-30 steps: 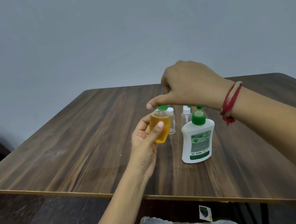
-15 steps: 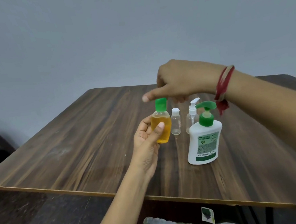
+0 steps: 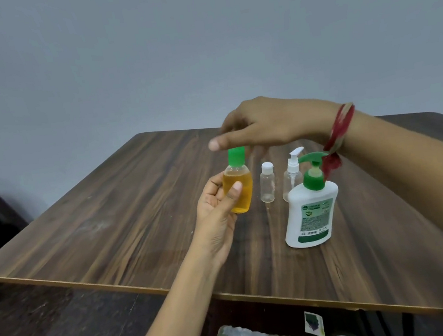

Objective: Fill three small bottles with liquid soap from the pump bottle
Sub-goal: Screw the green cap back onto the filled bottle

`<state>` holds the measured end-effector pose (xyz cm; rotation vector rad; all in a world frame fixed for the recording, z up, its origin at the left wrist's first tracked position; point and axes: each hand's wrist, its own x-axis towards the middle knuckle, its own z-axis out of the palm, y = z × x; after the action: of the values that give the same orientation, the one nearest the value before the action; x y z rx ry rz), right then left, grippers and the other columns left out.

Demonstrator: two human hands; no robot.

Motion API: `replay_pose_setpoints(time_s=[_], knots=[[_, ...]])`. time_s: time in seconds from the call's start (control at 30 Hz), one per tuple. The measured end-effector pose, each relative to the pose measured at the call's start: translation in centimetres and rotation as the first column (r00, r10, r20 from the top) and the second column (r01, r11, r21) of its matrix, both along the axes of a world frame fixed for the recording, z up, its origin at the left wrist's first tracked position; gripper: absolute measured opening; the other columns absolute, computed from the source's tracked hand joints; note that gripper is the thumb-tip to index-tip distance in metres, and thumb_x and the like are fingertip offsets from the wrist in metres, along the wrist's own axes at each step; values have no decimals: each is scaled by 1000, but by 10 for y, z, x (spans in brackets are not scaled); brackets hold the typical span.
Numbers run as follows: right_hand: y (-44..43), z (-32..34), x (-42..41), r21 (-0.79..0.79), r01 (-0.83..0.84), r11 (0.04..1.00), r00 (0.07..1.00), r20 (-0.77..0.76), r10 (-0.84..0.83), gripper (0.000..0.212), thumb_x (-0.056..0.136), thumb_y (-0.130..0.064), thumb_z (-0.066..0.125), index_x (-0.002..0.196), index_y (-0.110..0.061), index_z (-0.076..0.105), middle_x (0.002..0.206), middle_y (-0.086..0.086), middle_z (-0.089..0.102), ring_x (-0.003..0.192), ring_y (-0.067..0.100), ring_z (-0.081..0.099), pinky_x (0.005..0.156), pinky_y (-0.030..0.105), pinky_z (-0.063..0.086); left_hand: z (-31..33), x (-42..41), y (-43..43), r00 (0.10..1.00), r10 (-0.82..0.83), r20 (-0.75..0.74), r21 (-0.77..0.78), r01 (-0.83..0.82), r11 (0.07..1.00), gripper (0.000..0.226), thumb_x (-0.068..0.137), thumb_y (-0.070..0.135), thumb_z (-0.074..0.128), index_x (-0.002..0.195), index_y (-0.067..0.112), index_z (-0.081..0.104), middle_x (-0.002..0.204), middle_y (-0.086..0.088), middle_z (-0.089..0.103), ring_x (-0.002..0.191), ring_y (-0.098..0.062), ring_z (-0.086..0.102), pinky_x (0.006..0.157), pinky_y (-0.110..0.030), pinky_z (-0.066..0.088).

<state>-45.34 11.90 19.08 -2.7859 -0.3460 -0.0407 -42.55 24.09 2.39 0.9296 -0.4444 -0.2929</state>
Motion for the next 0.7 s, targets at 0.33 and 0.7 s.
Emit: replay_pose_setpoints(time_s=[0.33, 0.7], knots=[[1, -8, 6, -113, -22, 993, 998, 48, 28, 30, 87, -38, 64, 94, -9, 66, 70, -2, 68, 58, 10, 67, 65, 26, 55, -1, 0, 0, 999, -52, 11, 6, 52, 999, 70, 52, 45, 89, 106, 14, 57, 91, 7, 71, 79, -3, 64, 63, -19, 51], [0, -13, 6, -48, -84, 995, 996, 33, 85, 18, 84, -26, 69, 96, -13, 71, 77, -6, 70, 68, 3, 65, 65, 17, 47, -1, 9, 11, 996, 0, 84, 65, -5, 998, 67, 49, 44, 90, 102, 16, 60, 95, 5, 73, 83, -4, 66, 64, -20, 52]])
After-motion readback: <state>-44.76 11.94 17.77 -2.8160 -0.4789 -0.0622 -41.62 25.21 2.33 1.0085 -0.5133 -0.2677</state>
